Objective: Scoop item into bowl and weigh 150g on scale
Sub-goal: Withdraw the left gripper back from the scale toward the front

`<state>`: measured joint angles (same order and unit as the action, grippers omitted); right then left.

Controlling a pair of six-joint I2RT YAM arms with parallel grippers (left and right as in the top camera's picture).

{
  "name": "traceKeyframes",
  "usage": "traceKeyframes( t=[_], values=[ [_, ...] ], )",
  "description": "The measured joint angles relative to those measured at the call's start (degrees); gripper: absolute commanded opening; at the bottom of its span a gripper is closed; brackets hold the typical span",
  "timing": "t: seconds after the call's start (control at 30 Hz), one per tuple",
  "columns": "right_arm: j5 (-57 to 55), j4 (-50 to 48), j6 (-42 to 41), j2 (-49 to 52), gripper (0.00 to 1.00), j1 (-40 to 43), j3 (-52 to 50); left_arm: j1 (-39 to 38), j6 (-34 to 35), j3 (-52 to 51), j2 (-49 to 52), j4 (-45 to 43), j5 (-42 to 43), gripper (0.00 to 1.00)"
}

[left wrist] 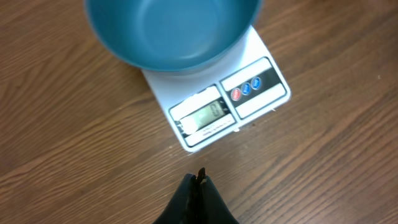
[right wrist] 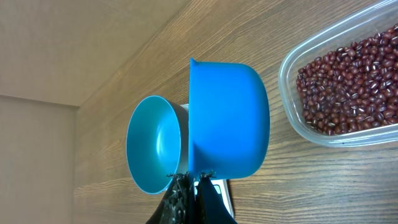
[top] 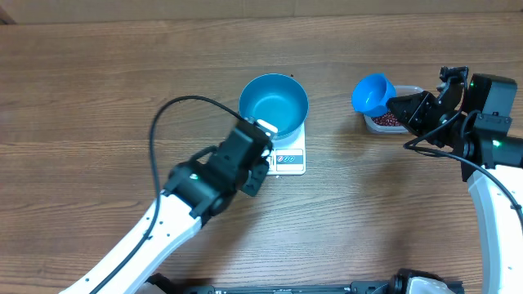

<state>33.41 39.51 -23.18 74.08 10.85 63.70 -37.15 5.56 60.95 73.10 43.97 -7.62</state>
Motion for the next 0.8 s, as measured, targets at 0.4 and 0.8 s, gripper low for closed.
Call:
traceKeyframes(
  t=[0.4,0.8],
  values=[
    [-0.4,0.0,0.1,0.0,0.04,0.0,0.0,15.7,-10.4,-12.3,-7.3,-10.3,17.7,0.04],
    [-0.7,0.0,0.1,0.0,0.04,0.0,0.0,18.9,-20.4,-19.5,-7.3,-13.3,20.9,0.04]
  ],
)
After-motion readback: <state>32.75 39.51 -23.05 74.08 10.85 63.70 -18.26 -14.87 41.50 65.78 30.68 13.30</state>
